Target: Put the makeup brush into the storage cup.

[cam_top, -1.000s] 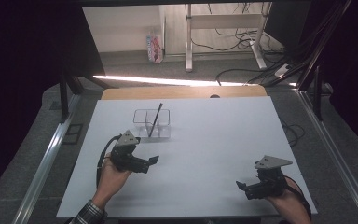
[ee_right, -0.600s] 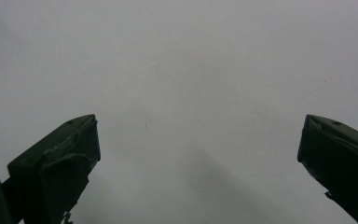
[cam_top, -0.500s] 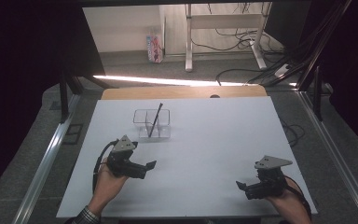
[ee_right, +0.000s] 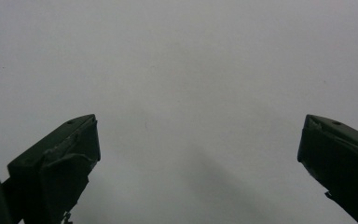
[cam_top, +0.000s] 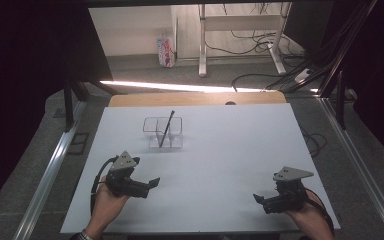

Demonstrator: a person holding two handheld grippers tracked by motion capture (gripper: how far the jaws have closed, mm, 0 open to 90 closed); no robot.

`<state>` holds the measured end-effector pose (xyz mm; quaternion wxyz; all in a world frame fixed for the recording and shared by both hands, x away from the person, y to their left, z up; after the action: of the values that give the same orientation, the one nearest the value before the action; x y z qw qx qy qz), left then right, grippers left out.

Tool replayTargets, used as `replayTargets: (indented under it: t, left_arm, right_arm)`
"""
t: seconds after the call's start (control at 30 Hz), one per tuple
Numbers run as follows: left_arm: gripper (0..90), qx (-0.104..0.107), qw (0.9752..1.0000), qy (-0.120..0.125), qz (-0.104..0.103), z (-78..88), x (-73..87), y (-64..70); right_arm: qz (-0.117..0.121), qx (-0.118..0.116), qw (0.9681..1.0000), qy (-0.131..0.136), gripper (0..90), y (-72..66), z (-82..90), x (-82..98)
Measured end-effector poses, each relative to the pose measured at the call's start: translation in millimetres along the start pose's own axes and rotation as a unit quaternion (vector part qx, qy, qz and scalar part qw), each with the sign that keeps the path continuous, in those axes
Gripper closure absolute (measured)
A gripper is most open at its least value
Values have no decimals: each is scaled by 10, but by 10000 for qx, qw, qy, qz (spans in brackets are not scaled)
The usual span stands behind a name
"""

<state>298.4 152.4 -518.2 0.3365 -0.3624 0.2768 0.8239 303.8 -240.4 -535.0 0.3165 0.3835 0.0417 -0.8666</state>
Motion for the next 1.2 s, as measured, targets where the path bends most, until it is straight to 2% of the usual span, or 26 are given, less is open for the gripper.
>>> replayTargets:
  t: [0.97,1.2]
  left_arm:
    - [0,-173,9996,8,216,268,347,-2]
    - [0,-271,9992,-4,289,350,457,-16]
  right_arm:
    - [-20,19,10000,-5,0,4,-1,-2]
    - [-30,18,10000,-7,0,6,-3,-2]
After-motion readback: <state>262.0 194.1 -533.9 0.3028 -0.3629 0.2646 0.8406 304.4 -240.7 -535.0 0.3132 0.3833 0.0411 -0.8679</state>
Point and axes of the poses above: each handheld gripper's, and its own axes: z roughly backward along the jaws, x roughly out of its underside, y roughly to its right, the point moved 8 cm from there along -z, roughly forward along the jaws, and after that the axes turned 11 degrees about x, right-handed, at the moved point
